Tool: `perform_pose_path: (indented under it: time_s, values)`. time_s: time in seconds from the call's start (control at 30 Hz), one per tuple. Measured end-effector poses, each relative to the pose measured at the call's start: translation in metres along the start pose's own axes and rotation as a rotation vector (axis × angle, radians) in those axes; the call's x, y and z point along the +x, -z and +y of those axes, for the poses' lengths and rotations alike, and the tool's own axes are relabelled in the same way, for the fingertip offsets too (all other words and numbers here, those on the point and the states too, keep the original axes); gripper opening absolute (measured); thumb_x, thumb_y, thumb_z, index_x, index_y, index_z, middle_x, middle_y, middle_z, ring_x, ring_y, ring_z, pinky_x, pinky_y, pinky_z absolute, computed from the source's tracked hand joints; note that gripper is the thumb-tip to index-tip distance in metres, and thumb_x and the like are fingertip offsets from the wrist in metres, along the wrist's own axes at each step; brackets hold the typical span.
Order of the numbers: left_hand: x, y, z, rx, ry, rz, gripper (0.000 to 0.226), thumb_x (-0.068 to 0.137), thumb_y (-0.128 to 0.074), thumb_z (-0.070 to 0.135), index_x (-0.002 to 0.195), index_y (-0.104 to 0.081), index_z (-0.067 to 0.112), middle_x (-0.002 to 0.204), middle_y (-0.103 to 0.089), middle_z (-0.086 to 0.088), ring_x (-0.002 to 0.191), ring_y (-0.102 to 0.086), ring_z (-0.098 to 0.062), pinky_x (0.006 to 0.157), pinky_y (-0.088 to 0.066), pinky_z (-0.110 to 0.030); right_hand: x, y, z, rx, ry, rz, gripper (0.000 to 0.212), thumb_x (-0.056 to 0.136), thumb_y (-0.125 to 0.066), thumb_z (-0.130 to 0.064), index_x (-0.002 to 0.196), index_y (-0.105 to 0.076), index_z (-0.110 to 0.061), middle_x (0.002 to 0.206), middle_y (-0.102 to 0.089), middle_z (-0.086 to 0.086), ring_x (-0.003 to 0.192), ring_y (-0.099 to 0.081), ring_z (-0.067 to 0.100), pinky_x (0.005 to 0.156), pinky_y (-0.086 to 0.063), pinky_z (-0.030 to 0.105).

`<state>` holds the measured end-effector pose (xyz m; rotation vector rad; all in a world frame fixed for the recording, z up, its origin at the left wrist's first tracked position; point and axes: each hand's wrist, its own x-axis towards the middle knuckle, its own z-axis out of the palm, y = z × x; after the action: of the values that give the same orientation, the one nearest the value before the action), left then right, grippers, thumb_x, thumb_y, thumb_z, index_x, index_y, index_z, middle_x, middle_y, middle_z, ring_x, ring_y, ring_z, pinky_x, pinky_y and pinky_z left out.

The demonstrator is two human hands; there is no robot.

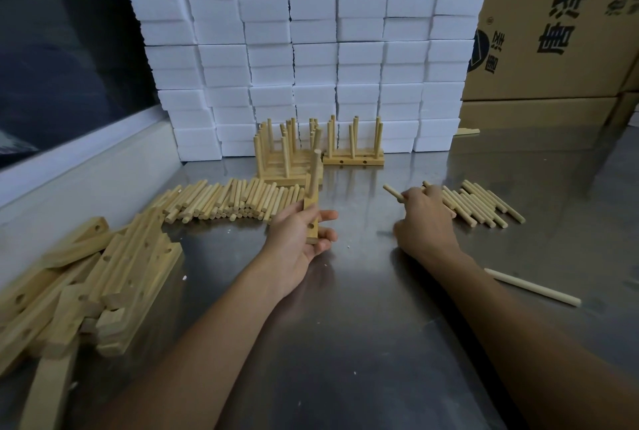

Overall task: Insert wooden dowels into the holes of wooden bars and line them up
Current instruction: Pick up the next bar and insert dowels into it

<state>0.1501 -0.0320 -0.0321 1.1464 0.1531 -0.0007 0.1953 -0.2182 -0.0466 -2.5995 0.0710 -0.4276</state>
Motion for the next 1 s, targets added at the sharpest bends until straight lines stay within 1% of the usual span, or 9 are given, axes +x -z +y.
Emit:
perform_pose_path:
  time_s: [0.1, 0.2, 0.33, 0.47, 0.63, 0.73, 0.8, 0.93, 1.0]
  values:
    - [-0.0014, 0.0000, 0.0005, 0.011, -0.004, 0.005, 0.010, 0.102, -0.045, 0.005, 0.102, -0.055, 0.005, 0.089, -0.065, -0.016, 0.045, -0.054, -0.018, 0.036, -0.036, -0.020, 0.0012, -0.0024, -0.0008, 0.125, 0.015, 0.018, 0.024, 0.093, -0.055, -0.005, 0.117, -0.054, -0.010, 0.099, -0.054, 0.003, 0.079, -0.054, 0.020, 0.062, -0.044, 0.032]
    - [-0.0019, -0.0008, 0.0009, 0.016, -0.007, 0.006, 0.011, 0.102, -0.044, 0.006, 0.101, -0.055, 0.005, 0.089, -0.065, -0.016, 0.046, -0.054, -0.018, 0.036, -0.036, -0.020, -0.0007, -0.0041, -0.0011, 0.215, 0.078, 0.120, 0.016, 0.102, -0.047, -0.023, 0.105, -0.058, -0.012, 0.077, -0.058, 0.001, 0.064, -0.054, 0.015, 0.052, -0.038, 0.030]
    - [-0.0019, -0.0008, 0.0008, 0.014, -0.007, 0.010, 0.011, 0.103, -0.044, 0.005, 0.105, -0.055, 0.005, 0.088, -0.064, -0.016, 0.046, -0.054, -0.017, 0.037, -0.037, -0.021, -0.0040, -0.0045, 0.0004, 0.254, 0.135, 0.173, 0.032, 0.099, -0.049, -0.048, 0.086, -0.057, -0.020, 0.069, -0.057, -0.004, 0.062, -0.054, 0.012, 0.055, -0.043, 0.030]
    - [-0.0011, -0.0003, 0.0005, 0.004, -0.001, 0.017, 0.011, 0.102, -0.044, 0.004, 0.107, -0.054, 0.004, 0.090, -0.062, -0.017, 0.047, -0.052, -0.018, 0.036, -0.034, -0.020, -0.0027, -0.0055, 0.0035, 0.246, 0.150, 0.179, 0.038, 0.093, -0.054, -0.056, 0.072, -0.054, -0.025, 0.063, -0.056, -0.003, 0.058, -0.053, 0.012, 0.051, -0.040, 0.025]
    - [0.0008, 0.0008, 0.0008, -0.025, 0.015, 0.019, 0.010, 0.103, -0.041, 0.005, 0.099, -0.051, 0.003, 0.089, -0.058, -0.018, 0.044, -0.048, -0.015, 0.033, -0.027, -0.018, -0.0023, -0.0056, 0.0028, 0.257, 0.171, 0.160, 0.036, 0.094, -0.059, -0.051, 0.080, -0.065, -0.018, 0.066, -0.061, -0.002, 0.062, -0.058, 0.013, 0.054, -0.044, 0.025]
    - [0.0016, 0.0015, 0.0007, -0.033, 0.020, 0.030, 0.014, 0.105, -0.038, 0.010, 0.106, -0.049, 0.002, 0.088, -0.057, -0.017, 0.044, -0.047, -0.015, 0.034, -0.025, -0.018, -0.0042, -0.0038, 0.0017, 0.285, 0.190, 0.166, 0.033, 0.094, -0.061, -0.045, 0.084, -0.070, -0.015, 0.069, -0.065, 0.000, 0.064, -0.061, 0.015, 0.062, -0.053, 0.032]
    - [0.0018, 0.0021, 0.0005, -0.042, 0.025, 0.035, 0.018, 0.106, -0.037, 0.013, 0.112, -0.048, 0.001, 0.087, -0.057, -0.017, 0.044, -0.047, -0.016, 0.035, -0.025, -0.018, -0.0055, -0.0028, 0.0009, 0.294, 0.208, 0.177, 0.031, 0.094, -0.063, -0.041, 0.086, -0.073, -0.013, 0.069, -0.067, 0.000, 0.064, -0.061, 0.014, 0.062, -0.052, 0.030]
    - [0.0013, 0.0046, 0.0009, -0.083, 0.046, 0.024, 0.021, 0.106, -0.036, 0.017, 0.117, -0.047, 0.001, 0.085, -0.057, -0.016, 0.045, -0.048, -0.016, 0.035, -0.026, -0.019, -0.0051, -0.0025, -0.0002, 0.302, 0.220, 0.179, 0.020, 0.099, -0.058, -0.022, 0.105, -0.072, -0.009, 0.074, -0.064, -0.004, 0.062, -0.056, 0.011, 0.057, -0.047, 0.024]
    - [0.0013, 0.0054, 0.0015, -0.107, 0.054, 0.024, 0.022, 0.106, -0.036, 0.017, 0.117, -0.047, 0.001, 0.085, -0.058, -0.016, 0.046, -0.049, -0.017, 0.034, -0.028, -0.019, -0.0053, -0.0015, -0.0008, 0.310, 0.223, 0.196, 0.024, 0.100, -0.054, -0.013, 0.121, -0.064, -0.009, 0.081, -0.063, -0.003, 0.067, -0.056, 0.010, 0.060, -0.046, 0.025]
